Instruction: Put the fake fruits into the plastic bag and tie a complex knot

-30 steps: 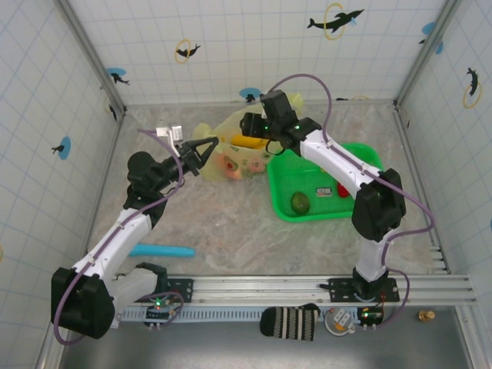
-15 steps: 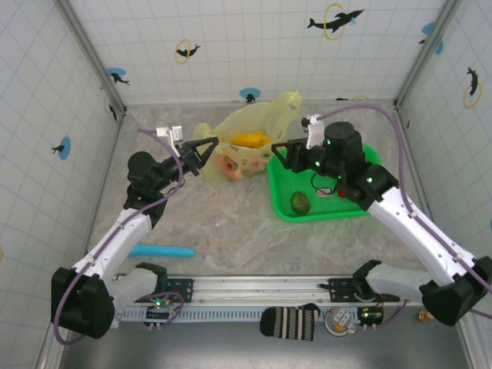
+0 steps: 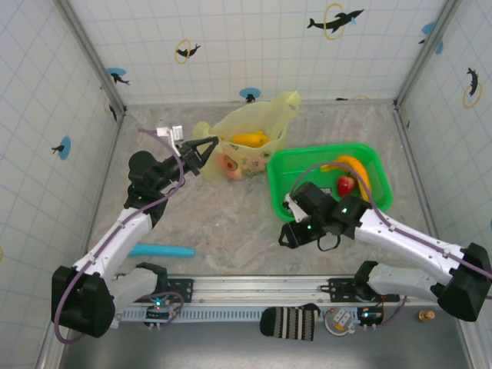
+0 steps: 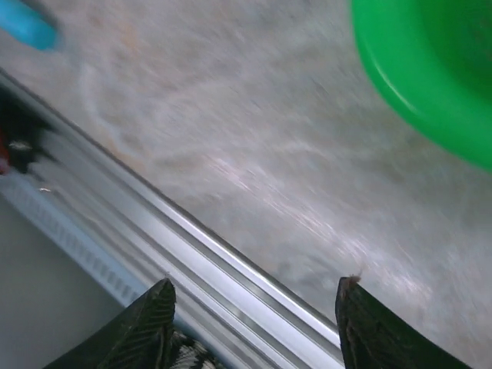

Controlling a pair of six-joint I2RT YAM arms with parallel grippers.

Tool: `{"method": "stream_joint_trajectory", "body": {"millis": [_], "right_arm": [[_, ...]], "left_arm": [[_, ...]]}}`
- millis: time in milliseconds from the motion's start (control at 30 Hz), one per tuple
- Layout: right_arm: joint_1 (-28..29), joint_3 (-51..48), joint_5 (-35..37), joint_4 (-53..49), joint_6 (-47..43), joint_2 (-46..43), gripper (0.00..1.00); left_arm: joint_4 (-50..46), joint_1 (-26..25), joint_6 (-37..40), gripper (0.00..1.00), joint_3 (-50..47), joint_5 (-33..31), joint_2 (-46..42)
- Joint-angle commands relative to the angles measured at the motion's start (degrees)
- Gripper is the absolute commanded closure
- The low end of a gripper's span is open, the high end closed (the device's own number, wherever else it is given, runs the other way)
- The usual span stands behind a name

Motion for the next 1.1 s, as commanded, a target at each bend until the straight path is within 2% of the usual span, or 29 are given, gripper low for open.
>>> {"method": "stream_joint_trajectory", "body": {"millis": [0,233,333,433,500,567,633,933,1067], "right_arm": [[-0.60,-3.00,13.45,-1.76,4.79,0.55,0.33],[-1.38,-6.53,21.11,15.16,11.92,5.00,0.12],[-2.78,-4.61,28.94,14.70,14.15,7.88,0.09],[-8.01,-2.81,35.30,12.94,14.17,9.47,0.07],[-13.24,-2.82,34.72,15.37,12.25,9.73,0.07],[-18.53,-2.74,31.03,19.80,9.65,10.85,0.08],[-21.93,-0.76,29.52,21.77,7.98,13.78,0.08],[-32.41,9.75,28.52,25.34,5.35,29.46,0.05],[-34.86,13.58,33.48,25.80,3.03,32.69,0.05]], "left_arm": [[-0.73,-0.30,2.00,1.00,-0.27,-0.79,-0.93],[-1.66,-0.30,2.79,1.00,-0.17,-1.41,-1.71],[-2.43,-0.30,3.40,1.00,-0.01,-1.99,-2.14],[-3.41,-0.30,3.93,1.00,0.34,-2.57,-2.60],[-3.62,-0.25,3.96,1.00,0.58,-2.57,-2.76],[-3.65,-0.23,3.87,1.00,0.72,-2.54,-2.96],[-3.83,-0.08,3.85,1.00,0.76,-2.55,-2.95],[-5.33,0.10,4.51,1.00,1.39,-3.01,-3.01],[-5.58,0.34,4.36,1.00,1.60,-3.00,-3.00]]}}
